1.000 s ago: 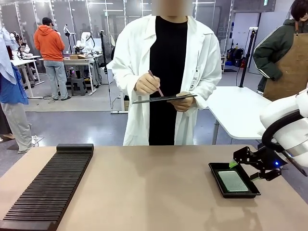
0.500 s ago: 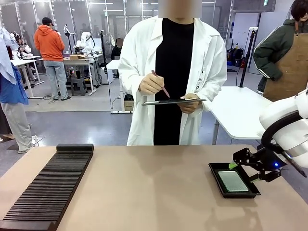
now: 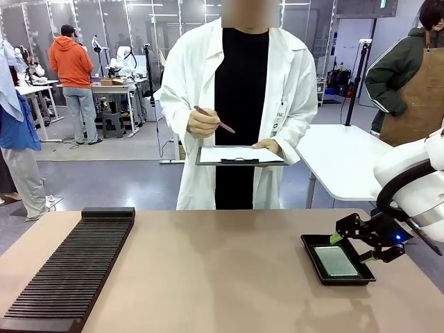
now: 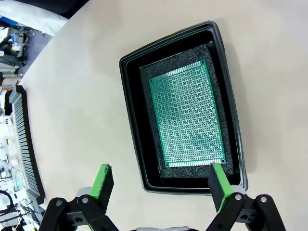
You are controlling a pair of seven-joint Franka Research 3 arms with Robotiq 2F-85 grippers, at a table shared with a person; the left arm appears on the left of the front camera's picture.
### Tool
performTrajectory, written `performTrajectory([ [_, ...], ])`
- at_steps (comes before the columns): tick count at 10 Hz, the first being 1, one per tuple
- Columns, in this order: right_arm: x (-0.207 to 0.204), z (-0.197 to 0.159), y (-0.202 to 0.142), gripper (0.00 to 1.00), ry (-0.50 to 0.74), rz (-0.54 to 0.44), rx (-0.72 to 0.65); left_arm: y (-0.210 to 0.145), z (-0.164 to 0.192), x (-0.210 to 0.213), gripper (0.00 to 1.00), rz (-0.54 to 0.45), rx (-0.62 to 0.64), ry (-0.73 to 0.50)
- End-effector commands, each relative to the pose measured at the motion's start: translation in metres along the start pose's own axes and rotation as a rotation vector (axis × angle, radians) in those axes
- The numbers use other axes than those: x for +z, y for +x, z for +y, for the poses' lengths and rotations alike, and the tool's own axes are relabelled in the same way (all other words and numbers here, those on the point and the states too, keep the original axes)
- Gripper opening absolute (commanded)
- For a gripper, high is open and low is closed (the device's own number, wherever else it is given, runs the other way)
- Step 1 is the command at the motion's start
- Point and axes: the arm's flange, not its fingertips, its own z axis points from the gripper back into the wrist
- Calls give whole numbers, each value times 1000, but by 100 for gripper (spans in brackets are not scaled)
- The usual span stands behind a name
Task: Inspect the PCB.
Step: Place the Blank PCB in the ESD tray.
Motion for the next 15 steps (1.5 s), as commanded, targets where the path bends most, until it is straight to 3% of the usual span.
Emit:
performTrajectory([
  [1, -2, 0, 4, 100, -2, -3, 24, 4, -1, 2, 100, 4, 7, 15],
  [4, 0, 0, 0, 100, 0, 0, 0, 4, -1, 2, 100, 4, 7, 15],
  [5, 30, 6, -7, 100, 47, 39, -8, 4, -1, 2, 100, 4, 7, 15],
  [8, 117, -5, -30, 100, 301, 223, -54, 4, -1, 2, 100, 4, 7, 15],
  [10, 162, -41, -48, 100, 476, 295, -83, 4, -1, 2, 100, 4, 7, 15],
  [12, 186, -84, -67, 100, 710, 372, -71, 4, -1, 2, 100, 4, 7, 15],
  [15, 180, -117, -90, 100, 835, 423, -46, 4, -1, 2, 100, 4, 7, 15],
])
